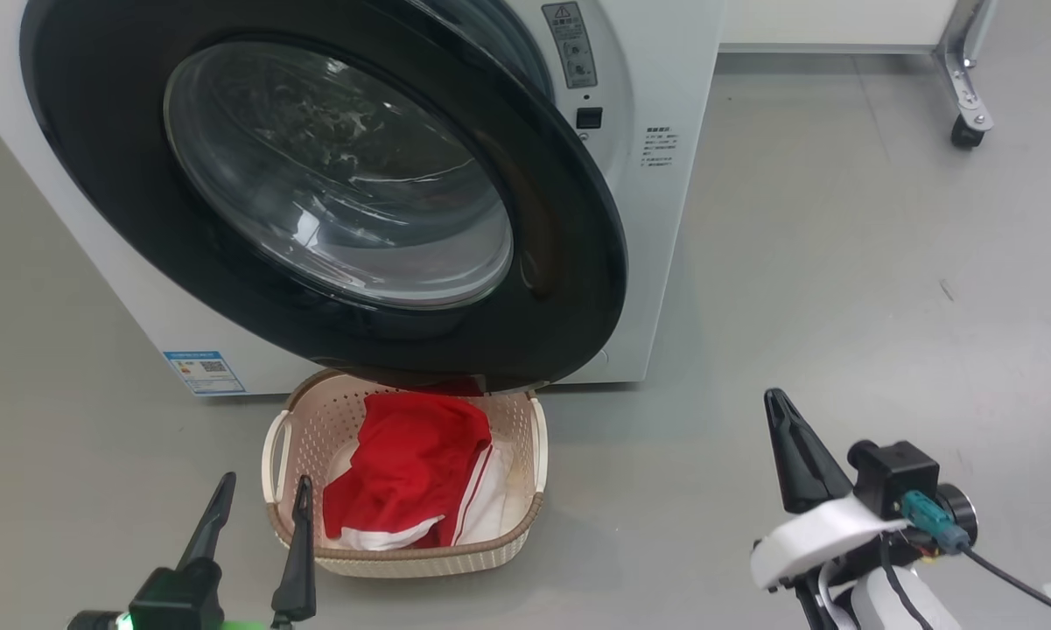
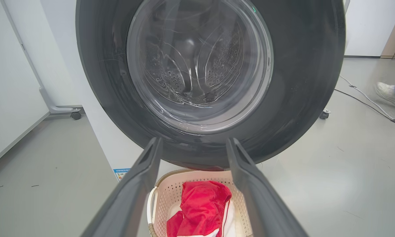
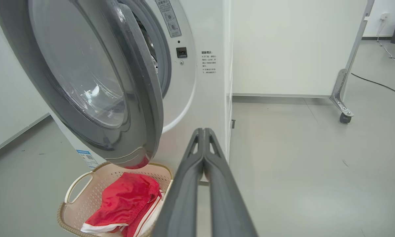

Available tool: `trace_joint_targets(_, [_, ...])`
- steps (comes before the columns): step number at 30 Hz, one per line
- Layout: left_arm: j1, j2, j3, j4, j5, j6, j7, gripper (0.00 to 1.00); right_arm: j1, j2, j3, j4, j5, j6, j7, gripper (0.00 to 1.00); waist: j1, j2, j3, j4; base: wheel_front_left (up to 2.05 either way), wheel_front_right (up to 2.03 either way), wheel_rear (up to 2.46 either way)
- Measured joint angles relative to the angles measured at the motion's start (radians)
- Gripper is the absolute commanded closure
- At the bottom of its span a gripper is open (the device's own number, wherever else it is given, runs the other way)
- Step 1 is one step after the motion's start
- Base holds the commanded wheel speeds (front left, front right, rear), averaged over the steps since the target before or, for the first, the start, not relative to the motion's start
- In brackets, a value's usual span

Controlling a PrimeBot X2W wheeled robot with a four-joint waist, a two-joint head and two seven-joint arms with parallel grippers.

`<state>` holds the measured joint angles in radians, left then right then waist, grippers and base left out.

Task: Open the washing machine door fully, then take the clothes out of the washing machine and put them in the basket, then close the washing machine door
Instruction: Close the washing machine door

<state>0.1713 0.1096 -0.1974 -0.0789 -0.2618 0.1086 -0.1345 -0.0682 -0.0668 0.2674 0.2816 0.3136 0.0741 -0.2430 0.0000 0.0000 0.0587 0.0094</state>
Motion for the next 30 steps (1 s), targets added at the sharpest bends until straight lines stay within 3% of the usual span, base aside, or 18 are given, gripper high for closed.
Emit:
trace_joint_targets(16, [-0.059,-0.019,-0.03,0.006,0.0,0.0,-0.017,0.0,-0.173,-0.001,0.097,0.041,-0.011,0.038,0.049,1.0,0.0,0.0,0.056,0.081,0.0,0.0,0.0])
trace_joint_targets(30, [-0.114,-0.028,-0.031,0.007,0.001,0.0,-0.036,0.0,-0.346,-0.016,0.112,0.094,-0.012,0.042,0.075,1.0,0.0,0.0,0.152,0.148,0.0,0.0,0.0])
